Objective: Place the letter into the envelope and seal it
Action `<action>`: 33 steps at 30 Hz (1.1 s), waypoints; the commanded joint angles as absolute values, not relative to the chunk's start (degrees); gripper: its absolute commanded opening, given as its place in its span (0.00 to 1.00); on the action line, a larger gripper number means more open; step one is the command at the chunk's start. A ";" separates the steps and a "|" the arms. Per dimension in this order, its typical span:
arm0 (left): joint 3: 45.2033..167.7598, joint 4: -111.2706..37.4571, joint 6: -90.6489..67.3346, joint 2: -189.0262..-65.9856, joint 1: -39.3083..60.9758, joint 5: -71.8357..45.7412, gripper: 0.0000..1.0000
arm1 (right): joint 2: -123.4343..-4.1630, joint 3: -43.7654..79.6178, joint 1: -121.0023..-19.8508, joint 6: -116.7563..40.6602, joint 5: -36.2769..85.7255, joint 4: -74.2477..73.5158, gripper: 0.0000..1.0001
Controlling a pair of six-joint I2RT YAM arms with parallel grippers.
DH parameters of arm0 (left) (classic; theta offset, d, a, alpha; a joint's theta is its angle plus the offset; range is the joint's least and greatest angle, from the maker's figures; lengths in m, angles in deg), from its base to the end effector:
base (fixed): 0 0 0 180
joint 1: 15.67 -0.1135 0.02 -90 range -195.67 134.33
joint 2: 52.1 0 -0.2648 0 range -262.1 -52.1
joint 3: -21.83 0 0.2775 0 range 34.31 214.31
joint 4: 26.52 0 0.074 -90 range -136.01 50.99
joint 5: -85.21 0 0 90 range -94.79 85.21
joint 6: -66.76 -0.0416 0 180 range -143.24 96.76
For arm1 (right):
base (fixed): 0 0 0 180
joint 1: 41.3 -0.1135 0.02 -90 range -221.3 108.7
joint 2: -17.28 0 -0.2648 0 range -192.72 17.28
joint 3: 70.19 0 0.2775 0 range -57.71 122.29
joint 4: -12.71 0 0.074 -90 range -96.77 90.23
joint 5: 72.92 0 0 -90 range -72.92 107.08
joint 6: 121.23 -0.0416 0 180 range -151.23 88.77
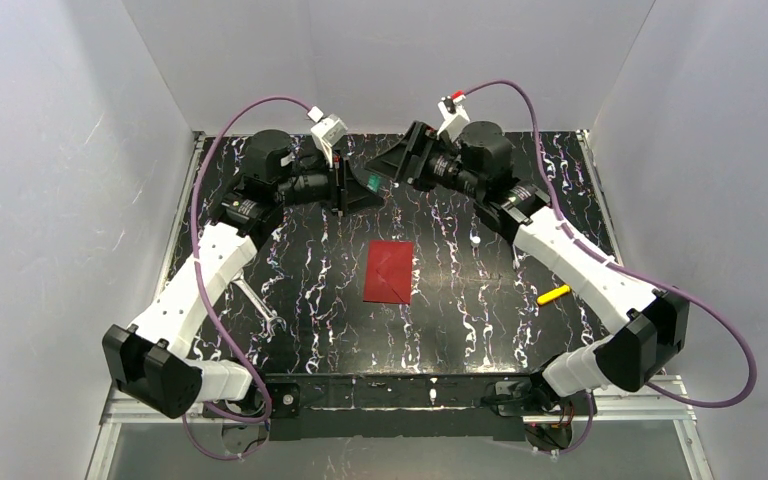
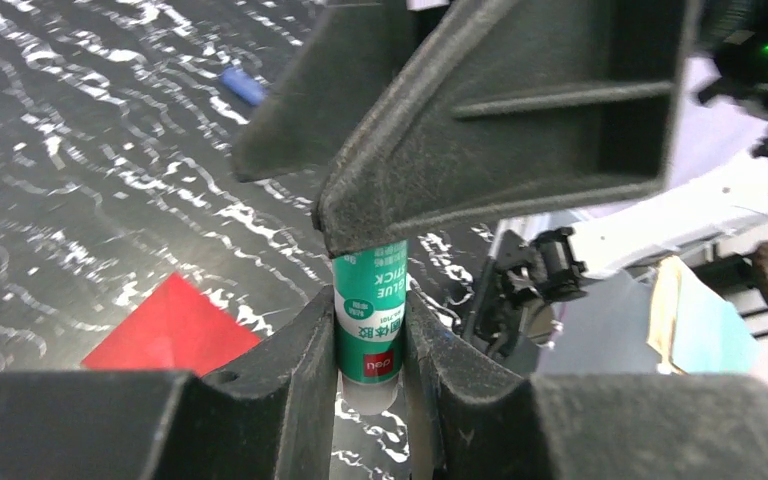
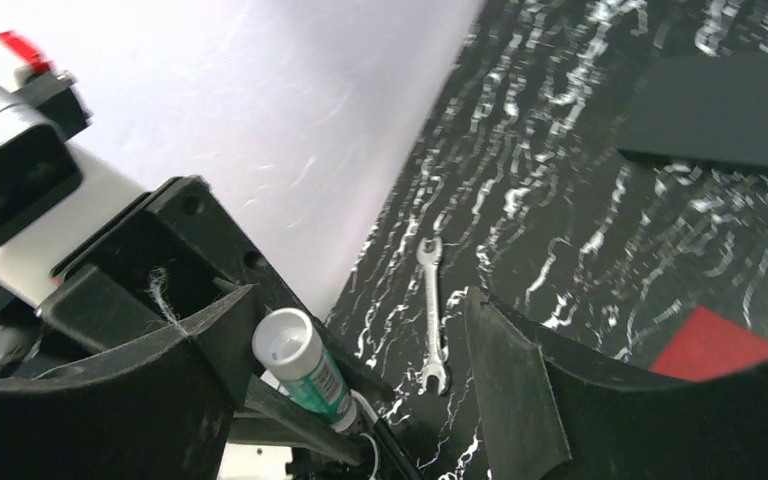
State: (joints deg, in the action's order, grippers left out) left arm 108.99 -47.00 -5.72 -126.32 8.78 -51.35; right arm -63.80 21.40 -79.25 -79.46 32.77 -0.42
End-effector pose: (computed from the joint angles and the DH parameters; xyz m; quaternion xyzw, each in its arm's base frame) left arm 0.2789 -0.1600 0.4170 0.3018 0.6738 -0.4943 0.4588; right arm 0.2815 0.2338 0.4205 -0.0297 0.7219 0.5395 0.4323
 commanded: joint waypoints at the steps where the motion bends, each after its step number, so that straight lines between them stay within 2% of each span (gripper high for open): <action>1: 108.32 -50.81 -11.84 -121.82 8.86 -42.42 0.00 | -64.66 27.21 -83.71 -79.70 18.05 -9.74 0.79; 4: 109.01 -53.48 -14.25 -122.18 8.86 -41.69 0.00 | -65.56 27.11 -84.27 -79.37 19.35 -6.52 0.71; 7: 109.19 -54.30 -15.18 -122.13 8.88 -40.74 0.00 | -67.83 29.78 -84.85 -79.33 19.30 -8.95 0.48; 8: 109.21 -54.30 -15.26 -122.00 8.86 -40.66 0.00 | -68.22 30.10 -84.96 -79.37 19.43 -8.88 0.35; 9: 109.27 -54.35 -15.40 -122.00 8.86 -40.68 0.00 | -68.30 30.32 -85.14 -79.60 19.12 -8.95 0.30; 10: 109.33 -54.50 -15.48 -121.98 8.86 -40.73 0.00 | -68.12 30.43 -85.43 -79.58 18.51 -8.93 0.28; 12: 109.33 -54.93 -15.57 -122.16 8.86 -40.76 0.00 | -67.94 30.88 -85.51 -79.18 18.01 -9.05 0.34; 15: 108.92 -55.09 -15.37 -122.15 8.86 -41.12 0.00 | -67.74 31.27 -85.50 -78.92 17.46 -9.04 0.55; 18: 108.84 -55.09 -15.30 -122.24 8.86 -41.07 0.00 | -68.53 32.24 -85.50 -79.51 18.00 -9.66 0.60; 20: 108.84 -55.25 -15.32 -122.32 8.86 -40.85 0.00 | -70.49 35.17 -85.46 -79.53 18.62 -13.59 0.54; 24: 109.34 -56.13 -14.68 -122.97 8.86 -40.14 0.00 | -73.35 40.19 -85.51 -78.78 22.08 -18.96 0.23; 26: 109.41 -56.09 -13.87 -123.18 8.90 -39.95 0.00 | -73.63 40.64 -85.51 -79.02 24.54 -18.70 0.21; 27: 109.57 -55.99 -13.37 -123.32 8.88 -39.78 0.00 | -73.71 40.89 -85.51 -79.14 25.88 -18.75 0.25; 30: 109.76 -55.93 -12.08 -123.78 8.88 -39.16 0.00 | -73.48 40.73 -85.46 -79.63 27.26 -19.17 0.51; 33: 109.60 -55.71 -11.49 -124.12 8.86 -38.58 0.00 | -72.97 40.24 -85.45 -79.31 26.77 -20.26 0.56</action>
